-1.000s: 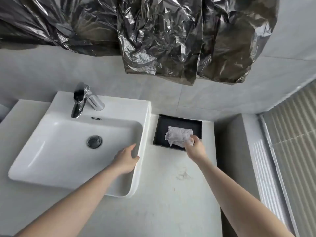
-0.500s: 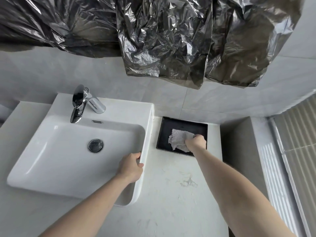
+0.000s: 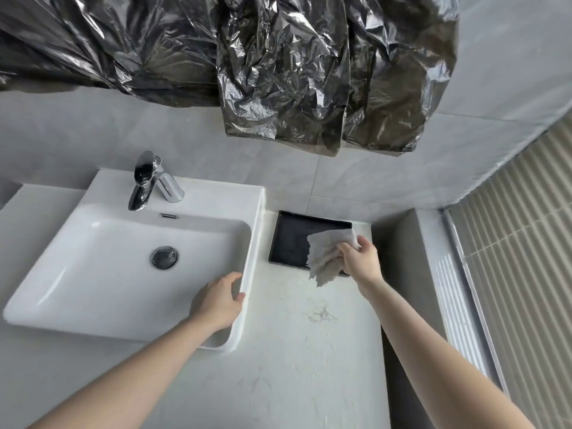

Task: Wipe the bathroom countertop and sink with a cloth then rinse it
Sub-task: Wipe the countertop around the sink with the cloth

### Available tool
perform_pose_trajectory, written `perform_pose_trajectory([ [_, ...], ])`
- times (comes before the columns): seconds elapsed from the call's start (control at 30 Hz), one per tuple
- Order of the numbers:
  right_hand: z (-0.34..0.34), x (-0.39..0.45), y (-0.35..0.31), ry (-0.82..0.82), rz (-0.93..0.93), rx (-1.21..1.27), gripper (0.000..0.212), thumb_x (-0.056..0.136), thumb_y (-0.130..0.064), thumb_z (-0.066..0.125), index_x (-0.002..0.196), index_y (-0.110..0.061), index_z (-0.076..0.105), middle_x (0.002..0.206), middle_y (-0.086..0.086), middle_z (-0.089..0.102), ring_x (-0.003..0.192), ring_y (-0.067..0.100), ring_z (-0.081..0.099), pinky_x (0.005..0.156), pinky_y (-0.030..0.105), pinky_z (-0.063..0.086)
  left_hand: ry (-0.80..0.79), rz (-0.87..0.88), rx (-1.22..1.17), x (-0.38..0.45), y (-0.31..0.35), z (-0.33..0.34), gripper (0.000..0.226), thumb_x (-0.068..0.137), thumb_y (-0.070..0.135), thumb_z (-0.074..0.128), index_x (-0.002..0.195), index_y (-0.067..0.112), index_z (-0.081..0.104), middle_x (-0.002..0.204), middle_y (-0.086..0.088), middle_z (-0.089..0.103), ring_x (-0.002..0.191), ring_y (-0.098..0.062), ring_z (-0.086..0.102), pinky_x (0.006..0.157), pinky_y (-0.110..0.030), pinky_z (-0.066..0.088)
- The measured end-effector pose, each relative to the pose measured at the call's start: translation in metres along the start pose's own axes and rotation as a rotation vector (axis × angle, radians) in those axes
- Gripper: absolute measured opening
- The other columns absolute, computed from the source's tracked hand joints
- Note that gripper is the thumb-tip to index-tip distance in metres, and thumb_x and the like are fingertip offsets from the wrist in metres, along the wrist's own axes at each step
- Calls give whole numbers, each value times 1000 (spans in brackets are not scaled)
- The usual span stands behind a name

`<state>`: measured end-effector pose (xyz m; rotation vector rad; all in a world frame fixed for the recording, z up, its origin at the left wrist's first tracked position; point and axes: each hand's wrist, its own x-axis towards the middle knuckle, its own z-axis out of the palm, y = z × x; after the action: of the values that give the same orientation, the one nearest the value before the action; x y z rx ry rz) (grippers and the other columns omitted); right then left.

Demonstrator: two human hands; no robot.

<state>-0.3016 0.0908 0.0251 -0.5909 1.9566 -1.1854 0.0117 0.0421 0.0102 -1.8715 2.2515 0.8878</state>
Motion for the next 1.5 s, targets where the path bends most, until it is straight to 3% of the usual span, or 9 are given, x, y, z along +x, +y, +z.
perform_pose_trajectory([
  [0.13, -33, -42, 70, 100, 143, -72, 10, 89, -21, 61, 96, -18, 66, 90, 6, 72, 71, 19, 64, 61, 37, 52, 133, 133, -99, -51, -17, -5, 32, 89, 31, 64, 119, 41, 60, 119, 23, 63, 100, -2, 65, 85, -32, 53],
  [0.2, -41, -59, 113, 99, 268, -290, 42, 90, -30, 65, 129, -18, 59, 122, 8, 69, 97, 25, 69, 78, 41, 58, 121, 197, -133, -81, -27, -3, 26, 90, 29, 64, 112, 44, 61, 109, 28, 62, 94, 7, 62, 81, -28, 52],
  [0.3, -41, -81, 158, 62, 303, -581, 81, 92, -32, 65, 159, -14, 25, 163, 13, 32, 145, 40, 36, 117, 48, 35, 6, 233, -148, -119, -45, 5, 24, 91, 25, 66, 104, 45, 63, 102, 33, 63, 83, 13, 60, 73, -15, 46],
  [0.5, -11, -81, 164, 1, 128, -770, 81, 93, -45, 57, 161, -20, 20, 170, 14, 7, 155, 38, 5, 127, 47, 12, -279, 79, 77, -134, -124, 43, 17, 89, 42, 57, 103, 50, 52, 124, 29, 54, 103, 4, 58, 91, -19, 47],
  [0.73, 45, -56, 167, 0, 344, -903, 96, 88, -79, 40, 161, -29, 3, 170, 12, -14, 155, 42, -9, 120, 62, 12, -297, -300, 184, -110, -214, 68, 99, 78, 60, 62, 157, 17, 22, 164, -3, 10, 148, -27, 35, 113, -36, 39],
  [0.97, 139, -100, 176, -126, 9, -968, 86, 97, -69, 35, 164, -30, -1, 171, 11, -16, 156, 38, -16, 125, 56, -3, -391, -511, 92, -87, -235, 66, 168, 43, 90, 67, 158, 12, -27, 163, -14, -38, 155, -43, -19, 126, -56, 14],
  [1.2, 139, -110, 184, -18, -137, -835, 55, 106, -9, 36, 159, -23, 34, 172, 0, 16, 160, 19, 9, 125, 39, 27, -529, -605, 21, -88, -204, 64, 181, 39, 90, 75, 142, 6, -48, 142, -21, -61, 139, -63, -35, 120, -70, 5],
  [1.37, 129, -116, 171, 210, -19, -609, 55, 104, -4, 34, 157, -17, 39, 169, 4, 26, 157, 19, 20, 118, 35, 32, -562, -666, -36, -87, -191, 61, 191, 20, 97, 67, 133, 0, -54, 133, -25, -66, 134, -65, -40, 116, -76, 4],
  [1.5, 157, -117, 171, 116, -145, -686, 53, 104, -5, 36, 156, -14, 35, 164, 15, 27, 153, 38, 19, 121, 43, 26, -552, -672, -82, -90, -193, 68, 194, 16, 95, 69, 134, 3, -54, 130, -21, -69, 134, -62, -44, 113, -80, 6],
])
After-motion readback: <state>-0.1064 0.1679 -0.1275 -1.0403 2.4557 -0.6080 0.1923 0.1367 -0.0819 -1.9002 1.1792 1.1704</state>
